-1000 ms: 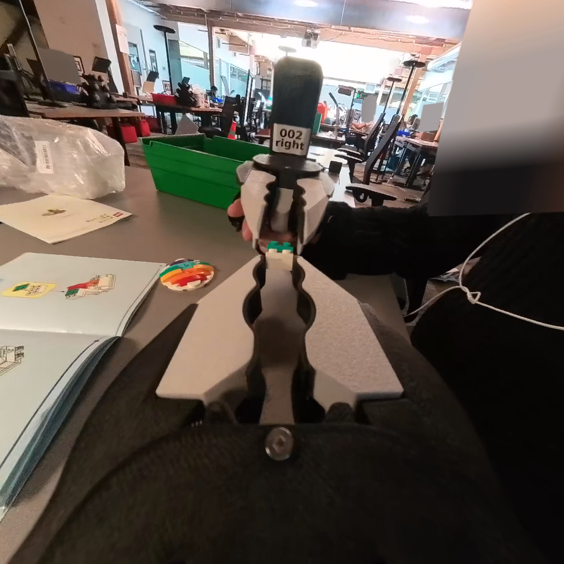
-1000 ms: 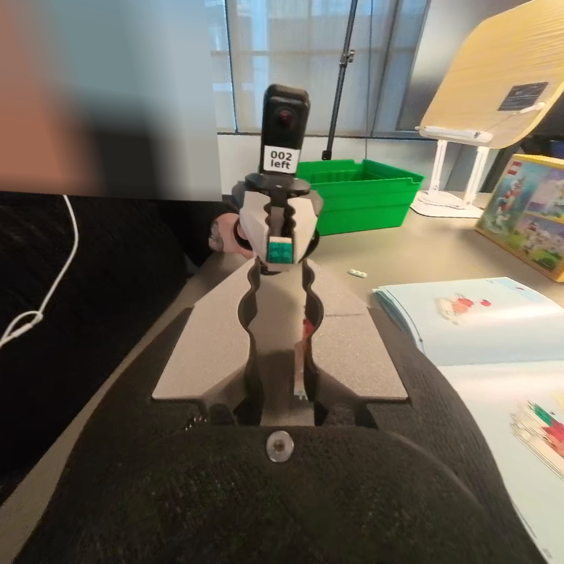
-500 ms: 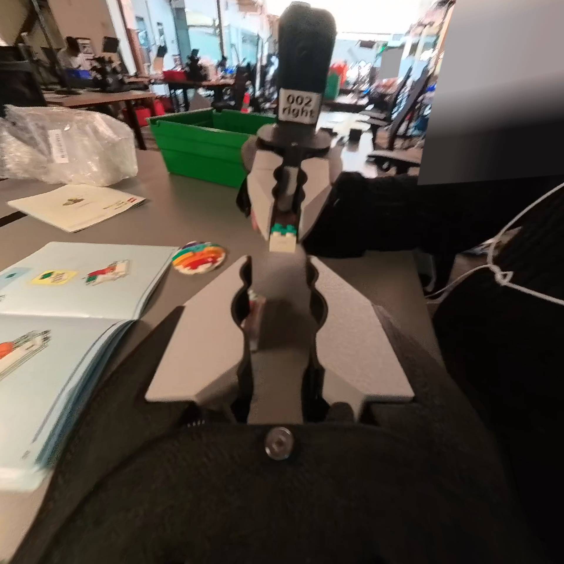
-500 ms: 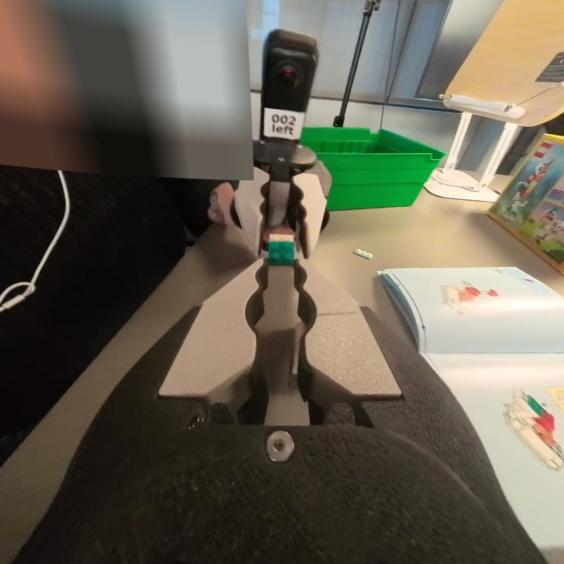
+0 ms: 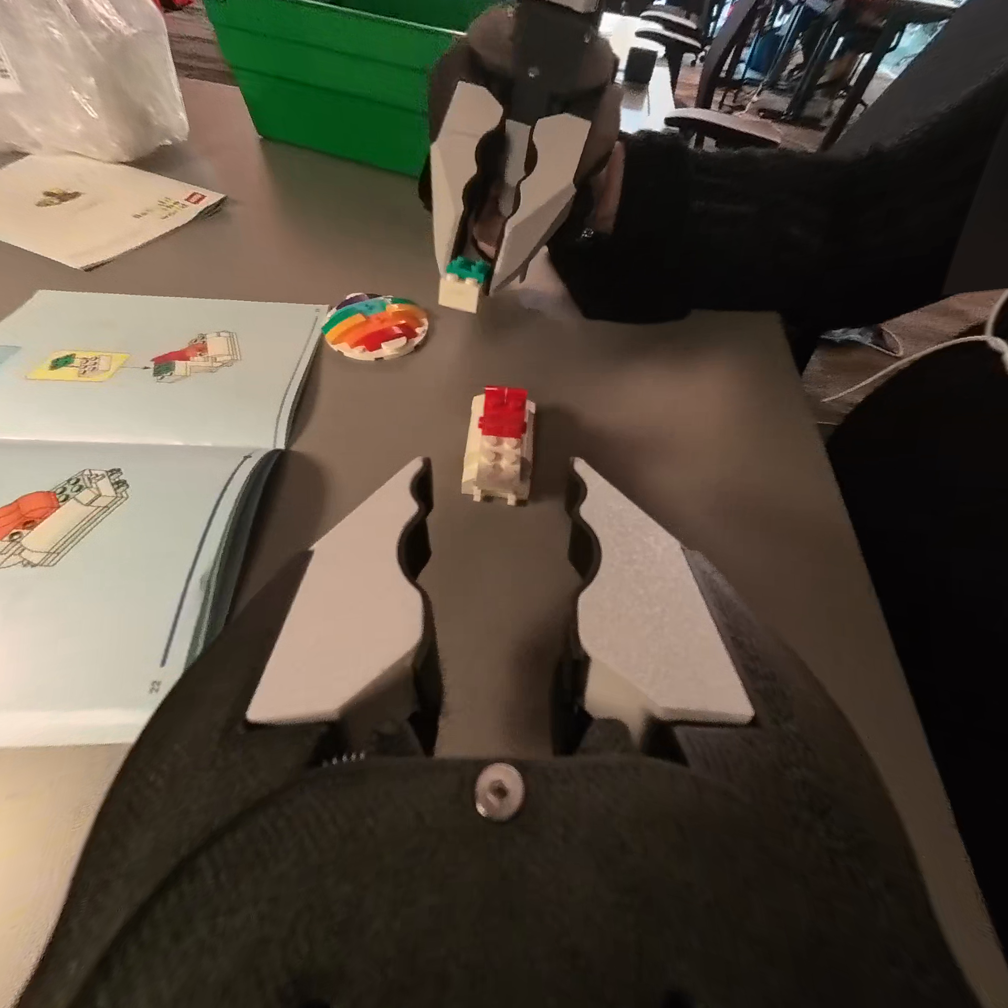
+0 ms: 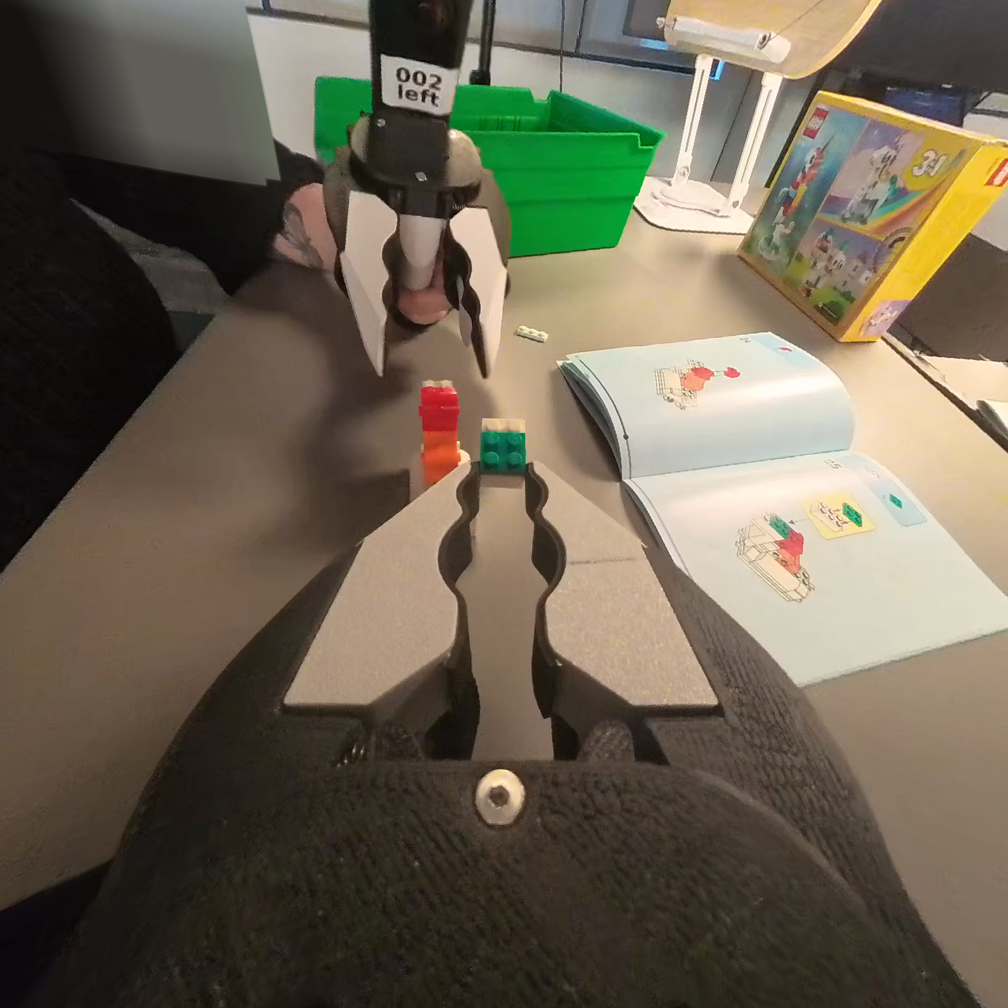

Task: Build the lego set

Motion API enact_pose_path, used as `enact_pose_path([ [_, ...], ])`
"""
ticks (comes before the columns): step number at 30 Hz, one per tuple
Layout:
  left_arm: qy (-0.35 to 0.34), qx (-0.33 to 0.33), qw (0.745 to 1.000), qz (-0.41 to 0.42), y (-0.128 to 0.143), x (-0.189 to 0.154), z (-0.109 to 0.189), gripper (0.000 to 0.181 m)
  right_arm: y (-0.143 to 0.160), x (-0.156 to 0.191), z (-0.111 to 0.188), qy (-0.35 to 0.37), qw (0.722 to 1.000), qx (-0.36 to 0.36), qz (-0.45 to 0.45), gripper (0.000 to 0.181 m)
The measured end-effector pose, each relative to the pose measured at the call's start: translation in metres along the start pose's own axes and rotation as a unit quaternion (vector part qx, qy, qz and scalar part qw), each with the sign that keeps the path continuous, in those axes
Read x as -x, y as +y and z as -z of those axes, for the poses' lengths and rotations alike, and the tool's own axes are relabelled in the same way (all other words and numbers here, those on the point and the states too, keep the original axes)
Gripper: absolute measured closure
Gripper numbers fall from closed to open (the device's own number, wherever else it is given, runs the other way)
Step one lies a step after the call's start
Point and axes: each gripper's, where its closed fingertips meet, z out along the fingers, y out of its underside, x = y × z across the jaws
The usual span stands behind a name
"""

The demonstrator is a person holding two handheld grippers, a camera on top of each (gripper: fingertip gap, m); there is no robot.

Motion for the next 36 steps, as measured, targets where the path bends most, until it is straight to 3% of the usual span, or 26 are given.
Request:
enact_pose_path([
  [9, 0.034, 0.013, 0.999, 0.004, 0.002, 0.002, -0.004, 0.145, -0.006, 0.001, -0.006, 0.001, 1.000, -0.003, -0.004, 0.167],
  [15, 0.041, 0.021, 0.999, -0.004, 0.004, -0.004, -0.005, 0.148, -0.042, 0.018, -0.025, -0.049, 0.999, -0.008, -0.021, 0.167],
  [20, 0.038, 0.037, 0.999, -0.013, 0.008, -0.008, -0.009, 0.153, -0.031, 0.029, -0.054, -0.076, 0.990, 0.115, -0.007, 0.167],
  [25, 0.031, 0.047, 0.998, -0.023, 0.010, -0.008, -0.012, 0.158, -0.019, 0.032, -0.064, -0.078, 0.974, 0.213, 0.022, 0.167],
  [36, 0.022, 0.057, 0.998, -0.035, 0.013, -0.009, -0.014, 0.165, -0.018, 0.036, -0.066, -0.100, 0.949, 0.294, 0.061, 0.167],
])
